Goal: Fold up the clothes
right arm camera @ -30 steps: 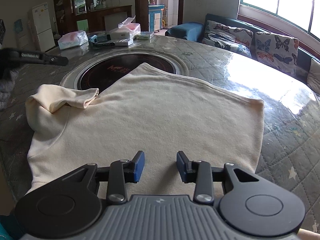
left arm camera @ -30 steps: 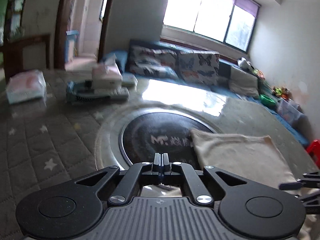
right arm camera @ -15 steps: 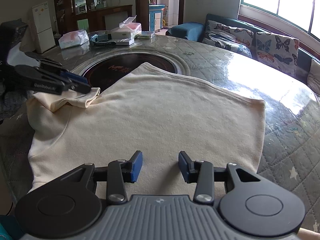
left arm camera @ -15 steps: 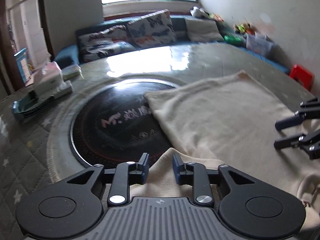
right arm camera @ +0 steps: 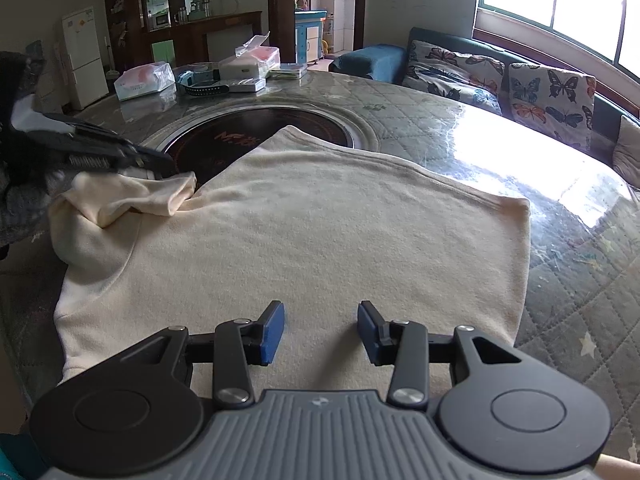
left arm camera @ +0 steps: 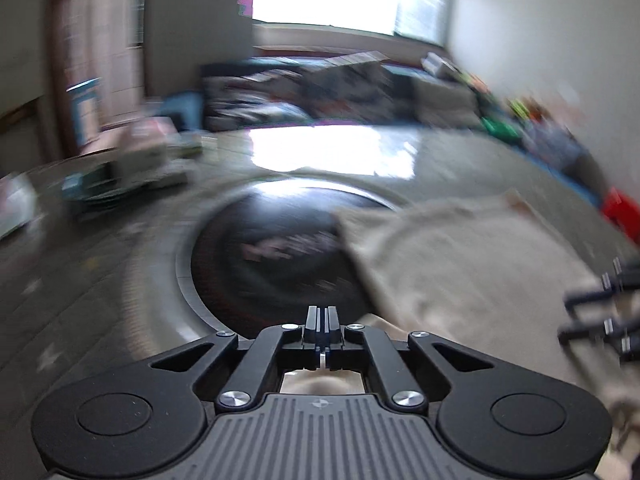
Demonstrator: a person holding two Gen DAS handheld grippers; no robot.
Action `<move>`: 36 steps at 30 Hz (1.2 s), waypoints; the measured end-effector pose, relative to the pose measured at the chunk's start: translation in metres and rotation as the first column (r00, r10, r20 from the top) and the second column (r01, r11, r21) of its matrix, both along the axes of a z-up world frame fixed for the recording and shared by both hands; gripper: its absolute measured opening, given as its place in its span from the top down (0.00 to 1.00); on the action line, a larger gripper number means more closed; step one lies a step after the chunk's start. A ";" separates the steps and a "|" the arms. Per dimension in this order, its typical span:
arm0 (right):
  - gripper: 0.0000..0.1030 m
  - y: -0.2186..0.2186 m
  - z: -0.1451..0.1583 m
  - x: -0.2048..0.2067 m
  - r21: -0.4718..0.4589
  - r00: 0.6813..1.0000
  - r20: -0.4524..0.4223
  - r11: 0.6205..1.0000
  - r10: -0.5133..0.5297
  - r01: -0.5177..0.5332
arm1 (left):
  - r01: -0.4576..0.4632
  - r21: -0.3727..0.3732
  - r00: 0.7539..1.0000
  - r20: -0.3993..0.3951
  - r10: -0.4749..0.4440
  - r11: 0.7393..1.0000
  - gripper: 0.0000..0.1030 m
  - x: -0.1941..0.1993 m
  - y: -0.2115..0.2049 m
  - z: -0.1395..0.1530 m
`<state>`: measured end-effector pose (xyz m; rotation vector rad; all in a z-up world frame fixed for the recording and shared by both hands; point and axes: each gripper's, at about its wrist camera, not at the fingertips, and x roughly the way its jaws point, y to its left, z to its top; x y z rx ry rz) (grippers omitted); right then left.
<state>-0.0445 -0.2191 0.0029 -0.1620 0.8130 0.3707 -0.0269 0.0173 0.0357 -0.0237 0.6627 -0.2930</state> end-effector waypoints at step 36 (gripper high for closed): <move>0.60 -0.001 -0.001 -0.001 0.001 1.000 0.008 1.000 -0.009 0.009 | -0.193 -0.035 0.966 0.167 0.196 0.981 0.94 -0.068 0.021 0.019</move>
